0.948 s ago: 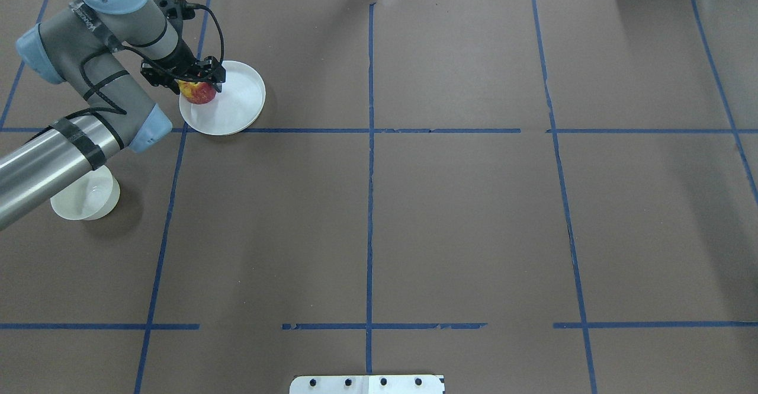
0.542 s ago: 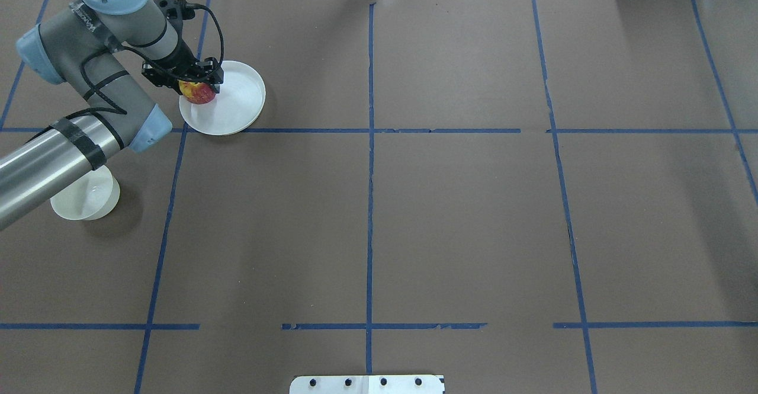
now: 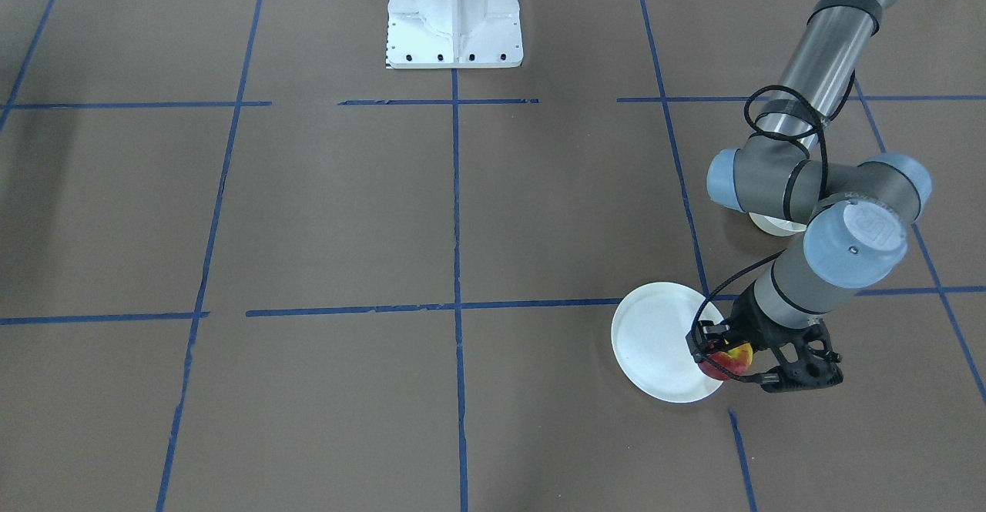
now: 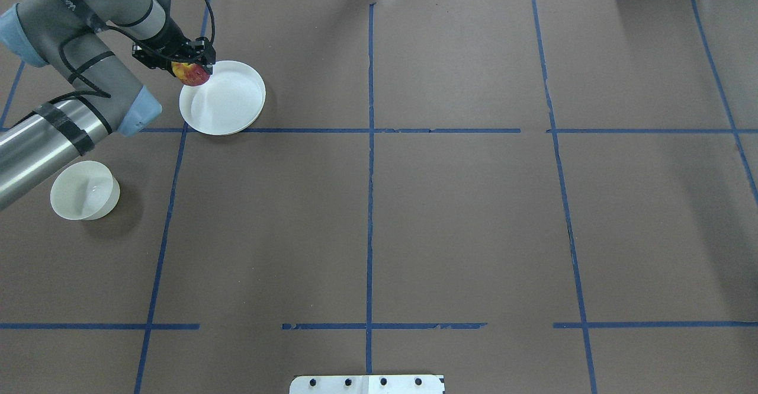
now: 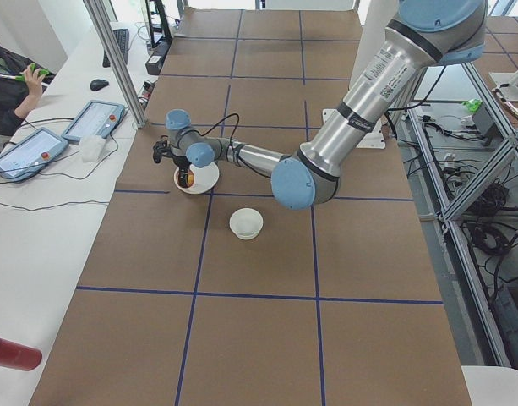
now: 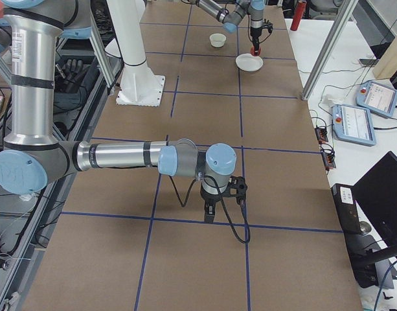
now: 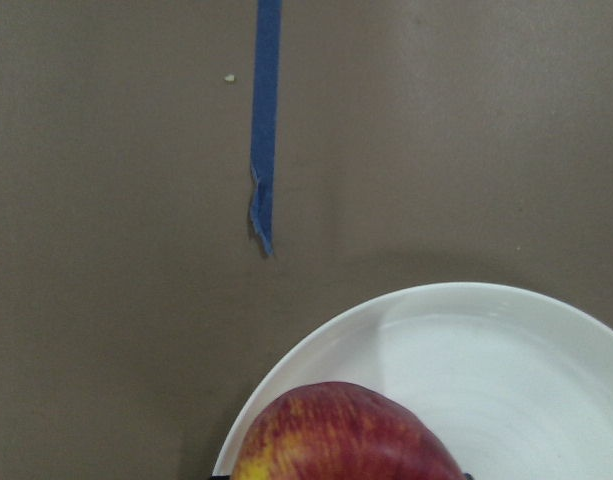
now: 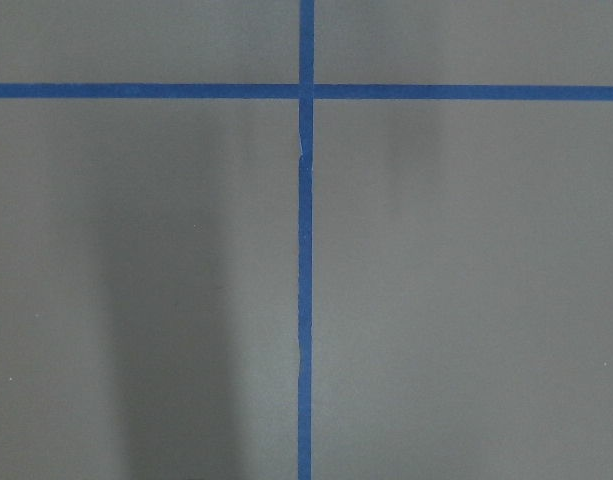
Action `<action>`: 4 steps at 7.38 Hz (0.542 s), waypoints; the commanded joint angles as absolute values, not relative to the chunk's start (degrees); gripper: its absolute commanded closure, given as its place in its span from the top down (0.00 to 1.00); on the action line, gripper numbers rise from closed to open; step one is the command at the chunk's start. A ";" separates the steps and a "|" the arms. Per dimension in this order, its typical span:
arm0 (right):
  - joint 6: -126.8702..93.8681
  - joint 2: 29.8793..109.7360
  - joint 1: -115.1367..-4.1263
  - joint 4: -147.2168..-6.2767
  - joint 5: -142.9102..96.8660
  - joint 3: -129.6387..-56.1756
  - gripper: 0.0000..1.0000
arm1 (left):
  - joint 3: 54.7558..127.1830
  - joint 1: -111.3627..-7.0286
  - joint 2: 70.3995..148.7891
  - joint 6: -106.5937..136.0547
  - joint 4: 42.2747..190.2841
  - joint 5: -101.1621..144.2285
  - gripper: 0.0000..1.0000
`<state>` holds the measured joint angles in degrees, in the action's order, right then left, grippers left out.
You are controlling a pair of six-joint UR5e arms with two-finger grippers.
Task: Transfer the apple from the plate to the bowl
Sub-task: 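Lift the apple with the left gripper and carry it over the white bowl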
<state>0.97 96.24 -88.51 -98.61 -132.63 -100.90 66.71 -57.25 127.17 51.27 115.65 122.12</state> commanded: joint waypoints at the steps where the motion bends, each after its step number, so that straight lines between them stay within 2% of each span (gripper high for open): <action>1: 0.97 96.24 -88.51 -98.61 -132.63 -100.90 1.00 | 79.91 -58.62 120.97 50.80 109.38 122.26 0.09; 2: 0.88 96.24 -88.51 -98.61 -132.63 -100.90 1.00 | 87.98 -58.62 117.46 50.71 104.46 122.26 0.09; 4: 0.97 96.24 -88.51 -98.61 -132.63 -100.81 1.00 | 102.25 -58.62 102.29 50.19 105.02 121.91 0.09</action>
